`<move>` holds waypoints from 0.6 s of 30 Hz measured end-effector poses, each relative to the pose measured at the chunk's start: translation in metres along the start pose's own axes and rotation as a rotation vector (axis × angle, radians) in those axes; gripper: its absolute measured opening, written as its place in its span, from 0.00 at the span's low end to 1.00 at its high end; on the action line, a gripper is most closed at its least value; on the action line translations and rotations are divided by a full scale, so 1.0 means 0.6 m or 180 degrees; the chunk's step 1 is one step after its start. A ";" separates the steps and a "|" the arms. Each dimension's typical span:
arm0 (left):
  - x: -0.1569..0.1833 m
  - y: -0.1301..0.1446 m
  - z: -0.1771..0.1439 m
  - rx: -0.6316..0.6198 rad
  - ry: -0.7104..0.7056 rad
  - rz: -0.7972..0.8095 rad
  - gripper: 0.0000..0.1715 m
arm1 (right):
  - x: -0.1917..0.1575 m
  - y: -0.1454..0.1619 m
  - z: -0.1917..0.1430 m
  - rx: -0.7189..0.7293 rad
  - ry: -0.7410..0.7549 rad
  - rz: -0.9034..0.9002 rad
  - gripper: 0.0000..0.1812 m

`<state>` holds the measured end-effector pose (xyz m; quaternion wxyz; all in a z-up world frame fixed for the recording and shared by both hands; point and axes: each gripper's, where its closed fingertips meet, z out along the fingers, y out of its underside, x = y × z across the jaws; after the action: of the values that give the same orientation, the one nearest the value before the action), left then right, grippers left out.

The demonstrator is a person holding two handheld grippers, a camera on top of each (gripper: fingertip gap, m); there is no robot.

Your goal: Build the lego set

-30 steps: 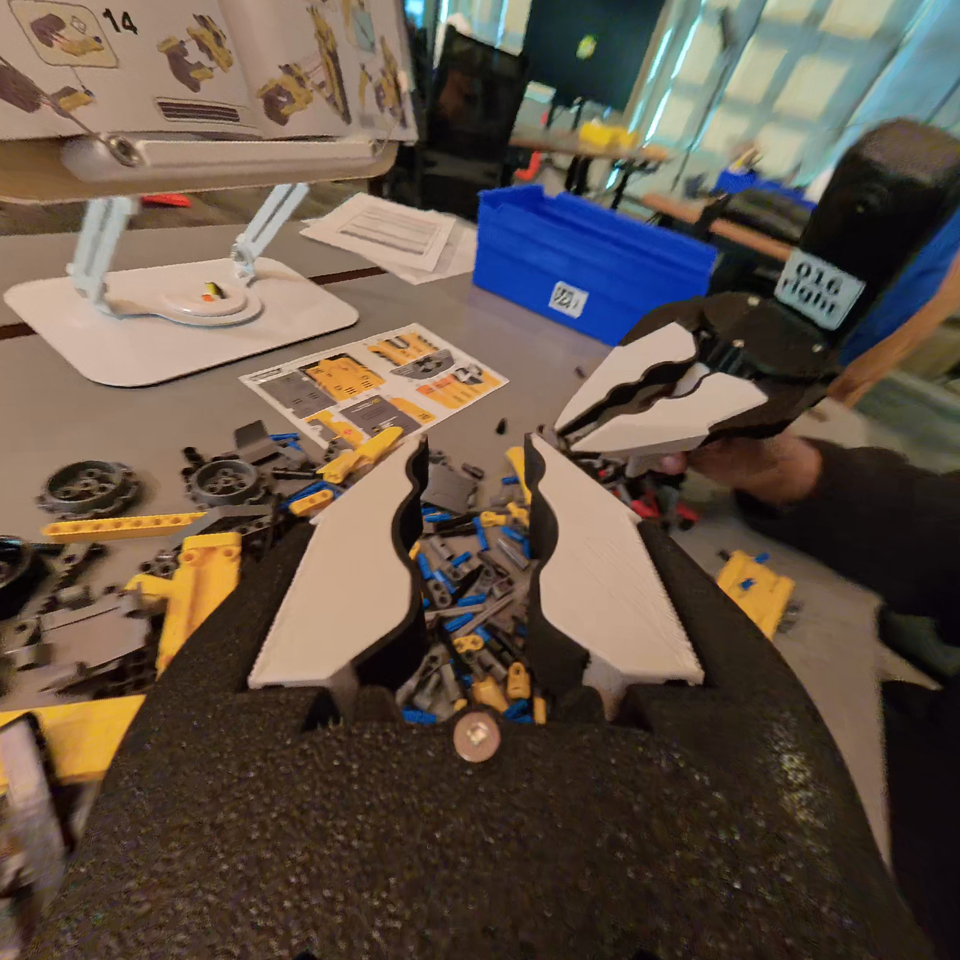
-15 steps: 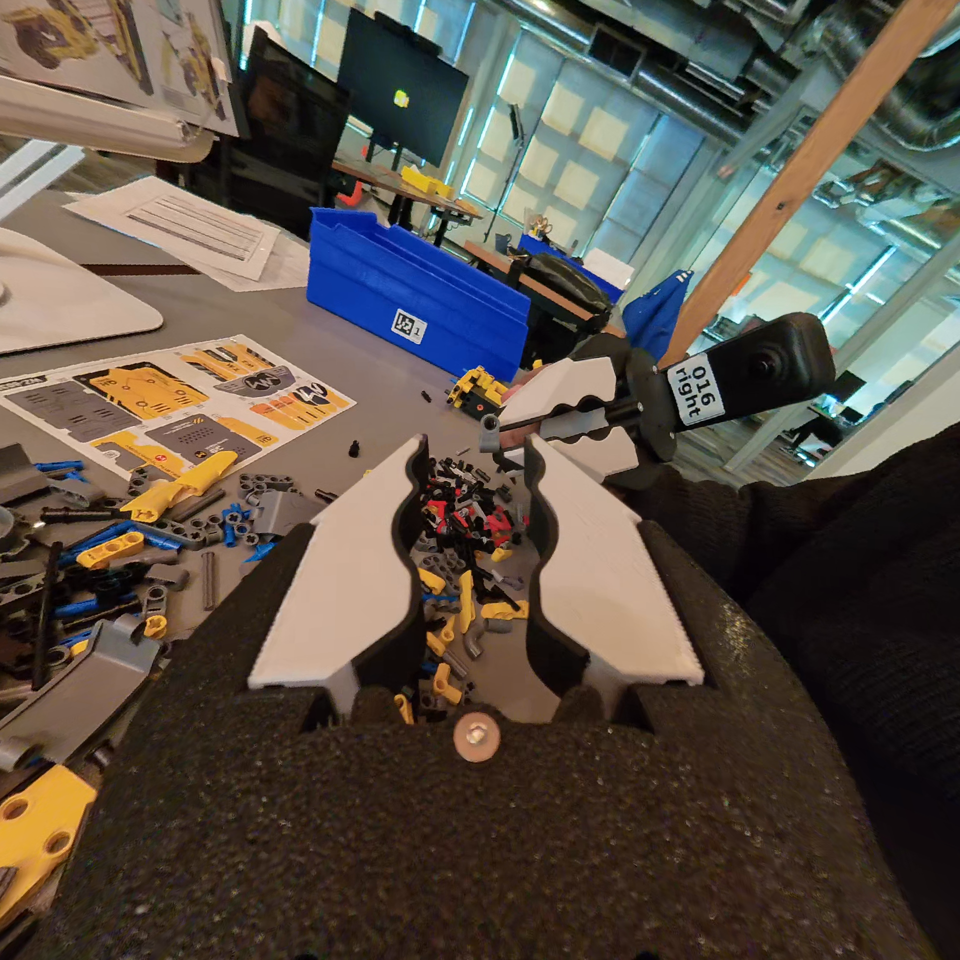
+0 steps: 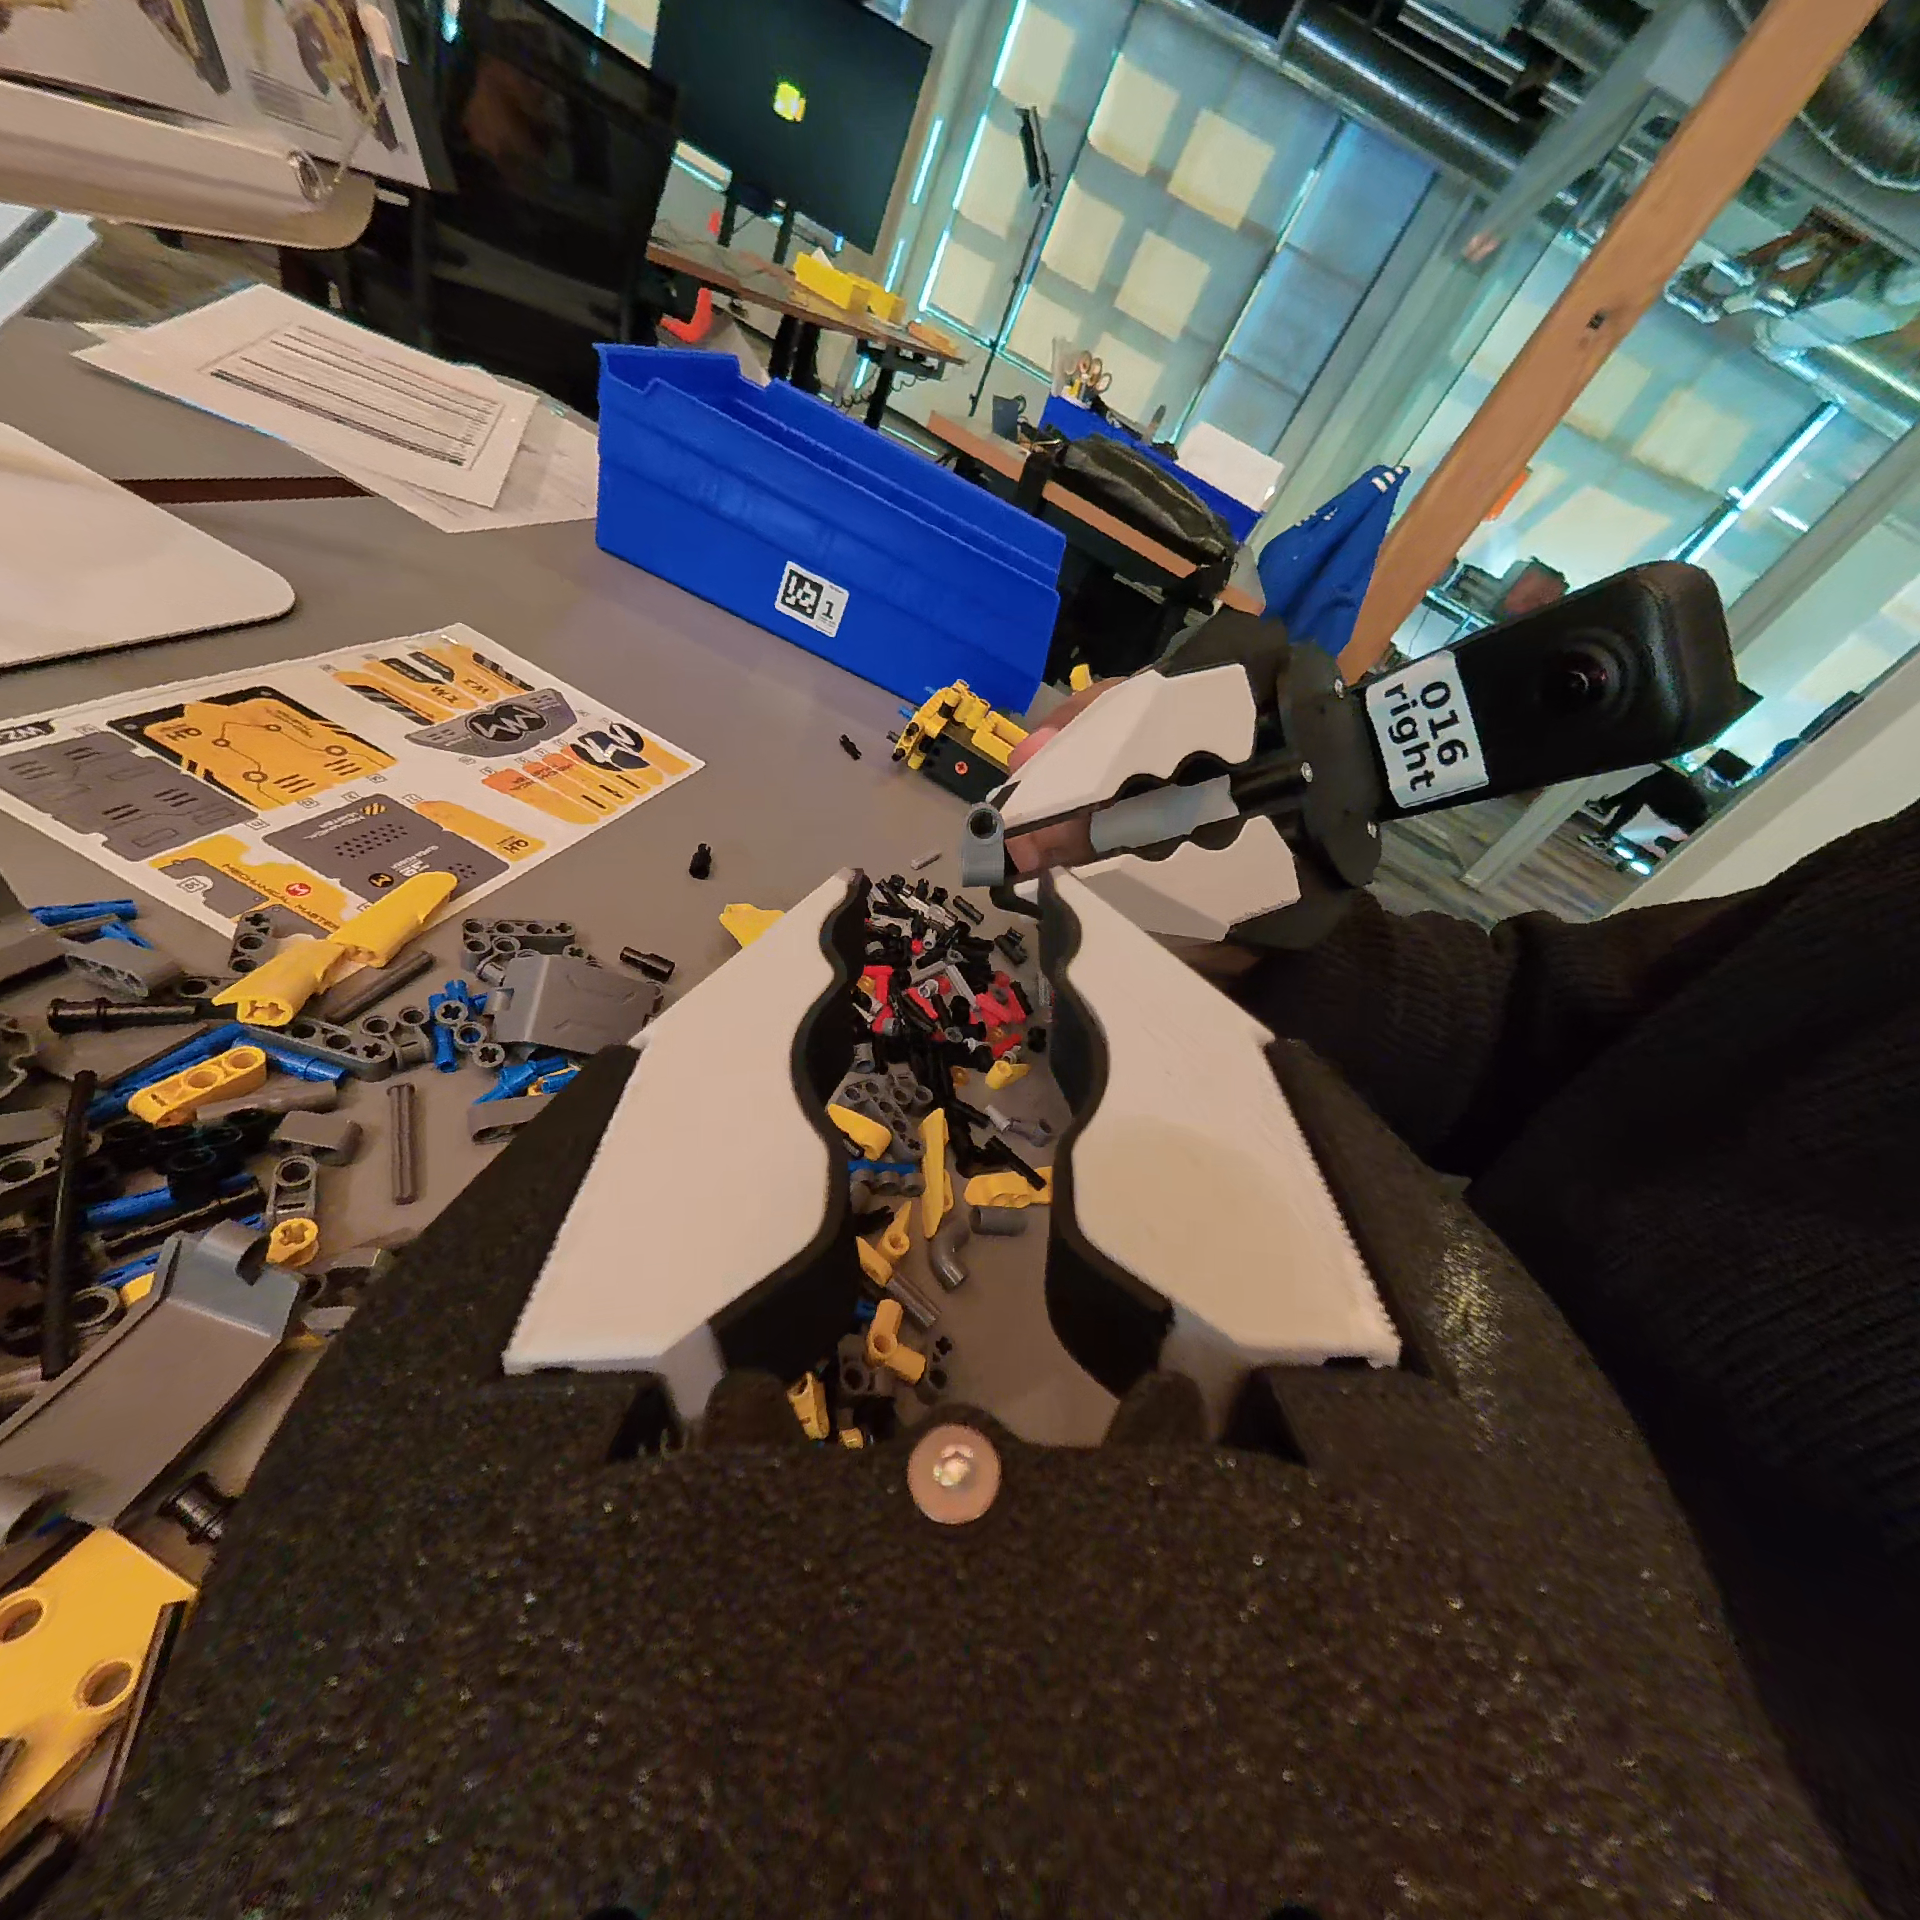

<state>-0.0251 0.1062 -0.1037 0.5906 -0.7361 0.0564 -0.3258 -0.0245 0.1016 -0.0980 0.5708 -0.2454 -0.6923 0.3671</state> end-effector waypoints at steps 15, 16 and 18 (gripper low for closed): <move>0.012 -0.001 -0.001 0.0004 0.0132 0.0020 0.04 | 0.002 0.000 -0.001 -0.0027 0.0038 -0.0061 0.04; 0.012 -0.001 -0.001 0.0005 0.0138 0.0012 0.04 | 0.002 0.000 -0.001 -0.0028 0.0038 -0.0063 0.04; 0.013 -0.002 -0.001 0.0008 0.0150 0.0000 0.04 | 0.002 -0.001 -0.001 -0.0027 0.0043 -0.0074 0.04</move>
<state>-0.0198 0.1025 -0.0996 0.5901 -0.7275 0.0699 -0.3431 -0.0239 0.1024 -0.0968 0.5786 -0.2422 -0.6928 0.3558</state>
